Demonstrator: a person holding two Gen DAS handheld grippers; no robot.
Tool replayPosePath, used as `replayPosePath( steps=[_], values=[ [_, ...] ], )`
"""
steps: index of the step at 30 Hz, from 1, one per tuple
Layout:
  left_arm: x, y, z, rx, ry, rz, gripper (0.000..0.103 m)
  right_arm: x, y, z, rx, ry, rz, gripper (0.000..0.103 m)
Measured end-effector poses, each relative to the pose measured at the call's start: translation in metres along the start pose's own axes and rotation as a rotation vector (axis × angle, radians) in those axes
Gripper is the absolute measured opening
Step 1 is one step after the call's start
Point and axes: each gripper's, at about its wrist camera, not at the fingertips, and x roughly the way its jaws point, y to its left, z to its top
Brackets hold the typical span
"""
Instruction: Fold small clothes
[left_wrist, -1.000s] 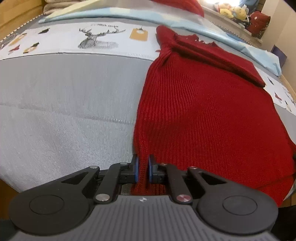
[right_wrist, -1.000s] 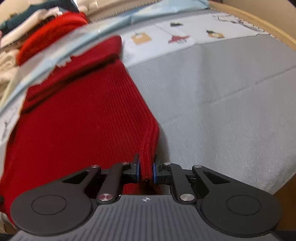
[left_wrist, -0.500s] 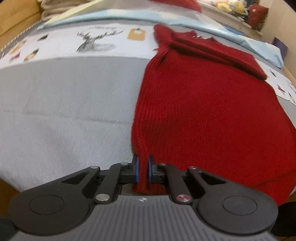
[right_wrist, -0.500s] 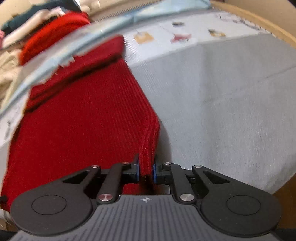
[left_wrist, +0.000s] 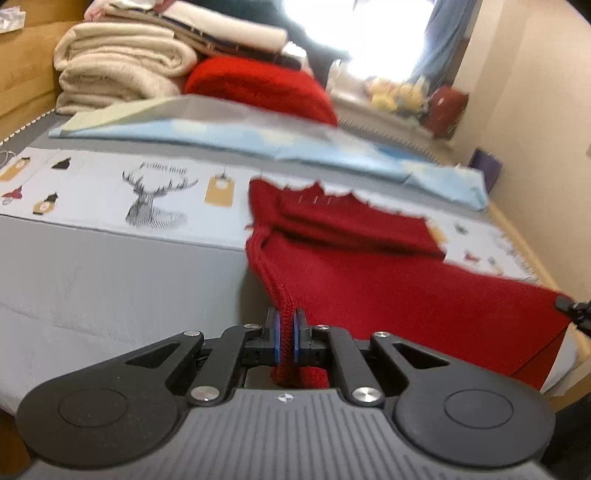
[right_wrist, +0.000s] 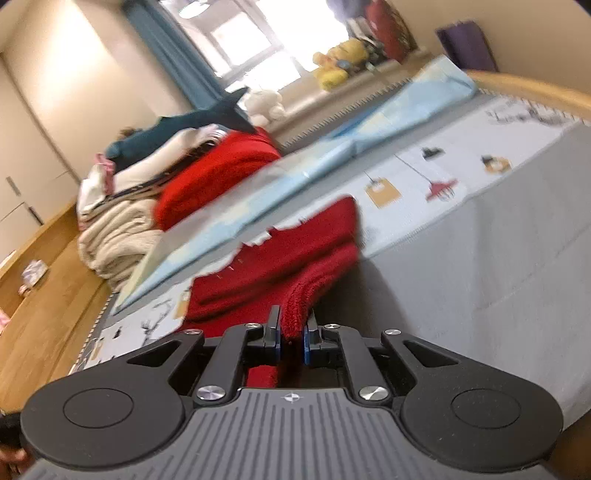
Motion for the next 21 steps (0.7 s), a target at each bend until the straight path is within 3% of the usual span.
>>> replayPosePath(
  steps=[7,11,15,21],
  values=[
    [-0.078,0.019,0.015,-0.13,-0.019,-0.089,0.006,-0.074,0.013,0.014,-0.021,-0.054,0.071,0.01],
    [-0.078,0.032,0.038,-0.179,-0.015,-0.103,0.006,-0.089,0.011,0.028,-0.009,-0.061,0.077,0.01],
    [-0.014,0.045,0.073,-0.178,0.027,-0.069,0.006,-0.041,0.002,0.054,-0.009,-0.023,0.024,0.01],
    [0.125,0.053,0.118,-0.122,0.117,0.02,0.008,0.099,-0.031,0.091,0.034,0.111,-0.186,0.011]
  ],
)
